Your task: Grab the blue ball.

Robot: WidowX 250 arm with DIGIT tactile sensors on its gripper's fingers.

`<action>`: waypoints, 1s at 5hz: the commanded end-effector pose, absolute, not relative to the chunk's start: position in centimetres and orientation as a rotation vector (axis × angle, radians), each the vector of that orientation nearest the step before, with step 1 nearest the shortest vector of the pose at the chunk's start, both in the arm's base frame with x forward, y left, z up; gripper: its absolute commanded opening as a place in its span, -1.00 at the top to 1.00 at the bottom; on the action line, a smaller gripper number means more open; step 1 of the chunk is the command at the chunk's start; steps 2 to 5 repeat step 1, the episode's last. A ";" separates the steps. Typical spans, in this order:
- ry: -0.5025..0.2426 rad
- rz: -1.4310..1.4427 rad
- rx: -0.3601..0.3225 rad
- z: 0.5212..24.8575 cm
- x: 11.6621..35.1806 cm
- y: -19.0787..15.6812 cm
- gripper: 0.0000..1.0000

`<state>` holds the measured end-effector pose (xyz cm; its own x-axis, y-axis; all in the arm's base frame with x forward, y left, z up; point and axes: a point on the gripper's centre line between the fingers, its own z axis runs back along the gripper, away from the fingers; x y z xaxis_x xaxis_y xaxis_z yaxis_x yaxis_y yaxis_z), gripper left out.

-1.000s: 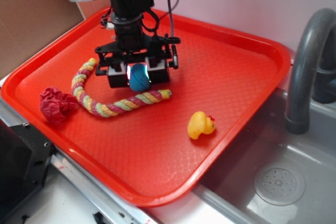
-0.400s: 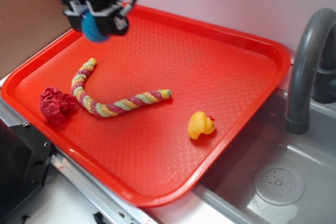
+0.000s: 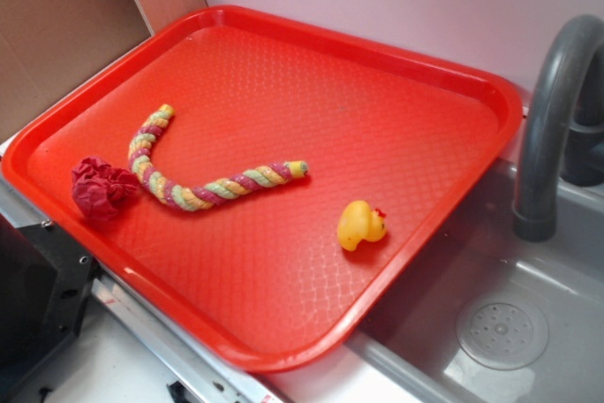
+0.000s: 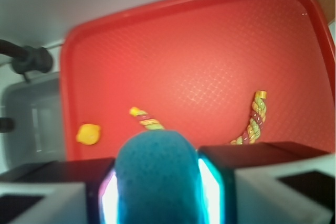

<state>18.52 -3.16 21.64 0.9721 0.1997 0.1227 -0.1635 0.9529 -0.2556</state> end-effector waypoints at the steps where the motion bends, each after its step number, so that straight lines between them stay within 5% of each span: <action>1: -0.148 0.222 -0.217 20.8 19.7 -2.1 1.00; 5: -0.148 0.222 -0.217 20.8 19.7 -2.1 1.00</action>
